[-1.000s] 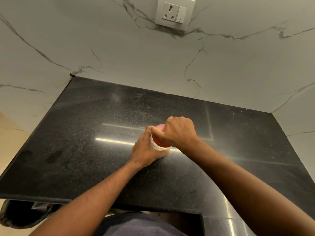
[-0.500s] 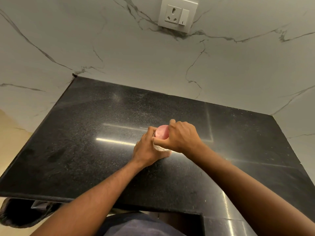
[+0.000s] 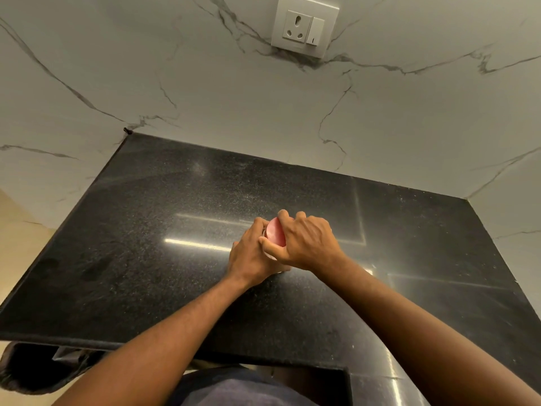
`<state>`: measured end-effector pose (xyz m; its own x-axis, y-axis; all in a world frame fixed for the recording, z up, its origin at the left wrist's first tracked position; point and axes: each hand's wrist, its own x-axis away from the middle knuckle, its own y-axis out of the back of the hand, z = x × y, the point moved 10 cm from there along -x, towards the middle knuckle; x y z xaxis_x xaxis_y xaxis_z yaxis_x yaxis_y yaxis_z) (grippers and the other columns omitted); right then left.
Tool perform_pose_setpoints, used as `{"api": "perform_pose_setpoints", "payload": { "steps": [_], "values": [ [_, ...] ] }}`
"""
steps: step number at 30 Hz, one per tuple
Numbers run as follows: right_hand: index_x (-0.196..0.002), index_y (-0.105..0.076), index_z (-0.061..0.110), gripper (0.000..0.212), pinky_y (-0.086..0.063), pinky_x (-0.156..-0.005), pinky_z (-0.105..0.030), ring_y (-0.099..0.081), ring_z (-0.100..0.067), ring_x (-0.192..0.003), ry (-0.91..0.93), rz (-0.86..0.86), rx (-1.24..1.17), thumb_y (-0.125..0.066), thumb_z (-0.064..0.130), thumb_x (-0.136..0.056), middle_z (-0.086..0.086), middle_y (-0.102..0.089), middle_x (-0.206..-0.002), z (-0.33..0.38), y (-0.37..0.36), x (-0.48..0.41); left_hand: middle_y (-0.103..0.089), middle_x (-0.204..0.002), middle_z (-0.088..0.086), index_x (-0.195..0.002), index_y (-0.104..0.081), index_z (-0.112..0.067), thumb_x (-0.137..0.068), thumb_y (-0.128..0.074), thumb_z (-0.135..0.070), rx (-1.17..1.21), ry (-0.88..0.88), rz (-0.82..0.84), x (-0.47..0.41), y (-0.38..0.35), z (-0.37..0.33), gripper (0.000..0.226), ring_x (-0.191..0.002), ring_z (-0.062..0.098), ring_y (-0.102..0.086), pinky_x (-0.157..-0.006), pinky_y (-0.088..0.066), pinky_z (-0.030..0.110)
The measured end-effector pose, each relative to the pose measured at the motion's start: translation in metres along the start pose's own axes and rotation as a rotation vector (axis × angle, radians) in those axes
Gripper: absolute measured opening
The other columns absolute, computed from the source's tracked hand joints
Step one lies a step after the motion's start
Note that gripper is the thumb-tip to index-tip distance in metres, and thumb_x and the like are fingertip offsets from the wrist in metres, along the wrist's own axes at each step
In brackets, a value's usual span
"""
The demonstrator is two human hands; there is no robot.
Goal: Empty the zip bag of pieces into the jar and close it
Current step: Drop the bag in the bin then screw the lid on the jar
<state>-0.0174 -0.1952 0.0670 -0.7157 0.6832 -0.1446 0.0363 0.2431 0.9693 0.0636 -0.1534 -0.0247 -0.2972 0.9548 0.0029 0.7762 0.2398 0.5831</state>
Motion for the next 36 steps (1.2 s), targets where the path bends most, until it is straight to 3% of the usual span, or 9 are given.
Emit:
{"api": "perform_pose_setpoints", "payload": {
  "steps": [3,5,7,9,11,14,19,27,36],
  "values": [
    [-0.094,-0.059,0.015,0.079,-0.023,-0.044,-0.025,-0.032,-0.015,-0.043,-0.051,0.004,0.027,-0.021,0.084,-0.089,-0.003,-0.046,-0.065,-0.002,0.004,0.000,-0.057,-0.108,-0.023,-0.125,-0.043,-0.036,-0.053,-0.089,-0.065,0.013,-0.002,0.029,-0.002,-0.003,0.000,0.090,-0.095,0.007,-0.065,-0.088,-0.057,0.051],
    [-0.111,-0.061,0.016,0.089,-0.030,-0.049,-0.026,-0.047,-0.017,-0.051,-0.106,0.025,-0.014,-0.015,0.089,-0.087,-0.004,-0.055,-0.078,-0.008,0.004,0.004,-0.059,-0.123,-0.020,-0.135,-0.041,-0.037,-0.057,-0.091,-0.062,0.080,-0.014,0.055,0.000,-0.004,-0.001,0.096,-0.107,0.010,-0.066,-0.096,-0.056,0.054],
    [-0.146,-0.046,0.021,0.102,-0.047,-0.065,-0.032,-0.065,-0.024,-0.089,-0.176,0.055,-0.180,-0.016,0.095,-0.083,-0.008,-0.061,-0.116,-0.017,-0.005,0.015,-0.056,-0.138,-0.013,-0.145,-0.037,-0.038,-0.060,-0.094,-0.059,0.167,-0.041,0.070,0.006,-0.003,-0.002,0.104,-0.123,0.015,-0.061,-0.103,-0.054,0.055],
    [-0.161,-0.022,0.027,0.107,-0.051,-0.095,-0.039,-0.052,-0.024,-0.132,-0.258,0.116,-0.534,-0.033,0.096,-0.080,-0.005,-0.040,-0.155,-0.023,-0.024,0.032,-0.048,-0.147,-0.011,-0.151,-0.035,-0.038,-0.059,-0.096,-0.056,0.204,-0.042,0.072,0.015,-0.002,0.002,0.111,-0.134,0.015,-0.052,-0.108,-0.053,0.047],
    [-0.161,-0.020,0.033,0.109,-0.042,-0.109,-0.034,-0.039,-0.017,-0.145,-0.400,0.112,-0.969,-0.064,0.084,-0.075,0.002,-0.029,-0.165,-0.029,-0.043,0.057,-0.046,-0.147,-0.013,-0.151,-0.038,-0.039,-0.059,-0.098,-0.051,0.226,-0.029,0.059,0.022,-0.002,0.010,0.109,-0.132,0.004,-0.051,-0.107,-0.052,0.031],
    [-0.153,-0.034,0.040,0.098,-0.047,-0.112,-0.037,-0.047,-0.003,-0.139,-0.458,0.017,-1.300,-0.083,0.061,-0.071,0.012,-0.045,-0.156,-0.021,-0.059,0.078,-0.057,-0.143,-0.019,-0.144,-0.050,-0.042,-0.068,-0.095,-0.045,0.267,-0.015,0.052,0.026,0.001,0.016,0.089,-0.123,-0.015,-0.053,-0.093,-0.048,0.005],
    [-0.150,-0.042,0.040,0.087,-0.051,-0.101,-0.019,-0.053,0.008,-0.129,-0.434,-0.126,-1.320,-0.079,0.062,-0.075,0.022,-0.053,-0.146,-0.018,-0.054,0.062,-0.064,-0.122,-0.033,-0.134,-0.055,-0.050,-0.072,-0.094,-0.039,0.235,0.010,0.031,0.012,0.024,0.017,0.074,-0.114,-0.021,-0.059,-0.086,-0.047,-0.001],
    [-0.148,-0.040,0.036,0.084,-0.040,-0.094,-0.001,-0.050,0.022,-0.117,-0.347,-0.190,-1.244,-0.084,0.055,-0.079,0.022,-0.053,-0.135,-0.027,-0.046,-0.039,-0.066,-0.144,0.004,-0.150,-0.053,-0.018,-0.081,-0.090,-0.012,0.150,0.050,0.018,-0.072,0.079,0.011,0.079,-0.133,0.020,-0.063,-0.113,-0.053,0.043],
    [-0.148,-0.043,0.023,0.080,-0.051,-0.107,-0.039,-0.058,-0.014,-0.124,-0.403,-0.169,-1.258,-0.083,0.046,-0.082,0.000,-0.058,-0.140,-0.027,-0.083,-0.092,-0.069,-0.140,0.008,-0.148,-0.056,-0.011,-0.081,-0.089,-0.006,0.094,0.144,0.006,-0.124,0.084,0.037,0.075,-0.129,0.022,-0.065,-0.112,-0.053,0.043]
  ]
}}
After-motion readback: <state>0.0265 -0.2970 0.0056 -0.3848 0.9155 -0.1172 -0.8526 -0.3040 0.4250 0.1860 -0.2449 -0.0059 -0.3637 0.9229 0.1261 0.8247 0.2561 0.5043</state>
